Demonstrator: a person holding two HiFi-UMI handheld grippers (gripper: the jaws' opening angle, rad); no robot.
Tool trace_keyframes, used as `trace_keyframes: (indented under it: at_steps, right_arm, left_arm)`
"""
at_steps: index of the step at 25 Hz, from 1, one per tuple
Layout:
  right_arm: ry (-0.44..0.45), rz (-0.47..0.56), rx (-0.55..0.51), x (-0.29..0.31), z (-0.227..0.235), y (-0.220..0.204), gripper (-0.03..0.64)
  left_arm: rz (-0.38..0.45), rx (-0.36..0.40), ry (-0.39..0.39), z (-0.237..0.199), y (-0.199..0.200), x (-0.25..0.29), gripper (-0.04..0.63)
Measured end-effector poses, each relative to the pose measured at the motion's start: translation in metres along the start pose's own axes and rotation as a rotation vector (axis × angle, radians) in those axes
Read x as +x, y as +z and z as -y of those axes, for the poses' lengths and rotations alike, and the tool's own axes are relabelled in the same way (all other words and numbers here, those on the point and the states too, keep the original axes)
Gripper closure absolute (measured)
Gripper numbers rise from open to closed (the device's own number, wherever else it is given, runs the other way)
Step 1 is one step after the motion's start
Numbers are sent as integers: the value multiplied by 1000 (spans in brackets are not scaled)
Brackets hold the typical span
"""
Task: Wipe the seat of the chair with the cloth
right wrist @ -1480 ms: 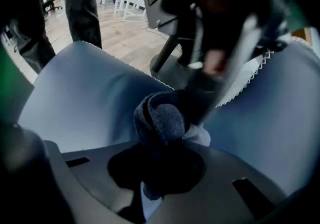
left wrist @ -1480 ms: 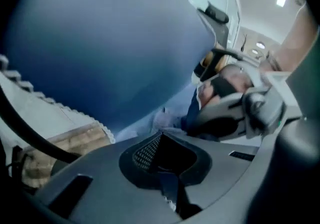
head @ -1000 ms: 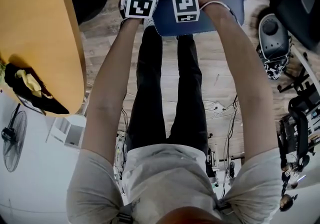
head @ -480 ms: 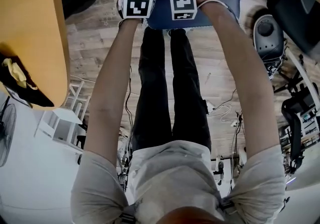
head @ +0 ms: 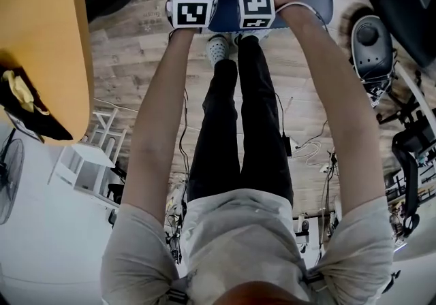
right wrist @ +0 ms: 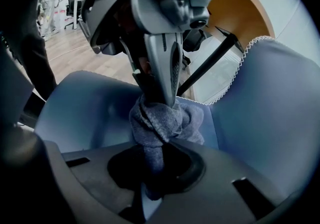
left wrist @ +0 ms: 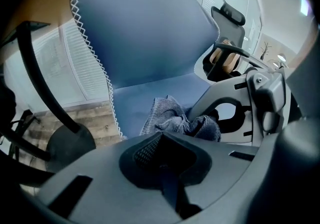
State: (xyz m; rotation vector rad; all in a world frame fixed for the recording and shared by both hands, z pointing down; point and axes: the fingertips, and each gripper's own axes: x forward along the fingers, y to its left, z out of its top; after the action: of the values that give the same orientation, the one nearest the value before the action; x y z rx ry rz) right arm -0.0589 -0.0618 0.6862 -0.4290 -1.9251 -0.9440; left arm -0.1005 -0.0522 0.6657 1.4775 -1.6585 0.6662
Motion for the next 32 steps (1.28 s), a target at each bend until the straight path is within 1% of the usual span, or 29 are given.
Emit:
trace_keyframes:
  at_steps: [8,12,18,24,32]
  right_arm:
    - [-41,-31,77,-5,-17,5,566]
    - [-82,-31,104,-13,-23,12,568]
    - [-90,-46,139,-19,-39,14,567]
    - [-82,-65,155,-26,-58,23,568]
    - [-91,-85,176,-35,-81,29,568]
  left_arm:
    - [39,1,-16,8,-18,-8,569]
    - [57,6,-31,12,-27,-16,568]
    - [68,19,-64,20,-44,-27,568]
    - [38,35,-84,27,-74,-38,568]
    - [8,58,-103,40,-95,-46,569]
